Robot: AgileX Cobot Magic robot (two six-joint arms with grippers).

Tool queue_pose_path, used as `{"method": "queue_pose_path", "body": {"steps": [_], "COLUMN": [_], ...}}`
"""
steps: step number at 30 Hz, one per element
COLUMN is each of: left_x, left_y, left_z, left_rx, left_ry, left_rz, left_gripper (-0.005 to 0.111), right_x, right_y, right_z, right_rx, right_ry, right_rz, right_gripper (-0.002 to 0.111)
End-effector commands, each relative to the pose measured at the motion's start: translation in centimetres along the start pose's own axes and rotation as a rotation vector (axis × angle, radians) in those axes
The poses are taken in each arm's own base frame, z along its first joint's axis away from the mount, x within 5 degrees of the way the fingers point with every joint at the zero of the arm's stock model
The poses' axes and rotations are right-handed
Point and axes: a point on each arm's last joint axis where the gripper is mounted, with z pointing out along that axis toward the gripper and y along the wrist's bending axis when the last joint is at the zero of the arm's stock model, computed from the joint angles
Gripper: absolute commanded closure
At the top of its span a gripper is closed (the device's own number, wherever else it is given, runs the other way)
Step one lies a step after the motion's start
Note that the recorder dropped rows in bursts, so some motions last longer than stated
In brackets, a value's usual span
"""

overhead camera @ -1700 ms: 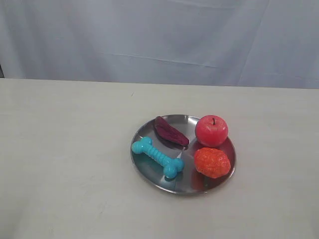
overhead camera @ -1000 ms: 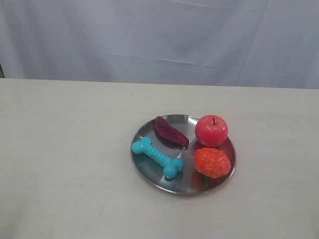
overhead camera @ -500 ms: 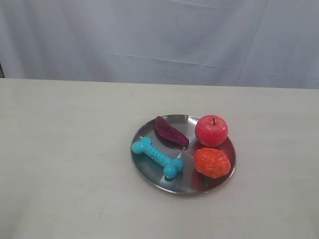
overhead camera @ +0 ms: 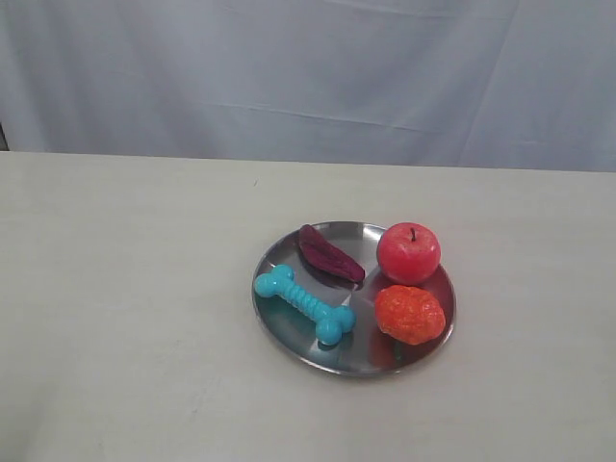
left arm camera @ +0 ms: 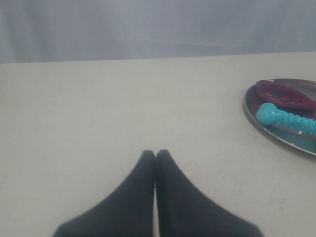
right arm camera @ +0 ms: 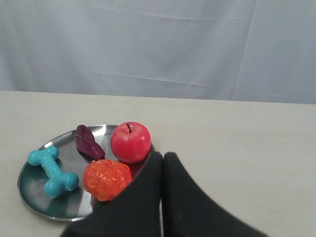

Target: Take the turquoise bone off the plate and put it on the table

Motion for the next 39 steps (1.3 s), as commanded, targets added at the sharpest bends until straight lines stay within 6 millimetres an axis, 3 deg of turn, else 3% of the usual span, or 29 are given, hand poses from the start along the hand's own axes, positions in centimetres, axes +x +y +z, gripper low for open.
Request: {"method": "queue_pose_path", "body": {"steps": [1, 6, 11, 18, 26, 31, 39], "left_x": [0.1, 0.1, 0.1, 0.1, 0.1, 0.1, 0.1], "left_y": [0.0, 0.0, 0.0, 0.0, 0.0, 0.0, 0.0], "left_z": [0.0, 0.0, 0.0, 0.0, 0.0, 0.0, 0.0], "left_rx": [0.003, 0.003, 0.003, 0.003, 0.003, 0.003, 0.003], "left_ry": [0.001, 0.001, 0.001, 0.001, 0.001, 0.001, 0.001], "left_rz": [-0.002, -0.002, -0.002, -0.002, -0.002, -0.002, -0.002], "left_gripper": [0.107, 0.107, 0.107, 0.107, 0.107, 0.107, 0.107], "right_x": [-1.9, -4.1, -4.2, -4.5, -7.5, -9.2, -10.9], "right_y": [0.1, 0.3, 0.5, 0.6, 2.0, 4.2, 11.5], "right_z": [-0.4, -0.2, 1.0, 3.0, 5.8, 8.6, 15.2], "right_rx": [0.004, 0.002, -0.003, 0.011, -0.083, -0.144, -0.323], "right_ry": [-0.015, -0.039, 0.048, 0.232, 0.356, 0.503, 0.647], "right_rz": [0.008, 0.038, 0.139, 0.125, -0.019, -0.15, -0.393], "right_gripper": [0.109, 0.109, 0.109, 0.109, 0.109, 0.109, 0.109]}}
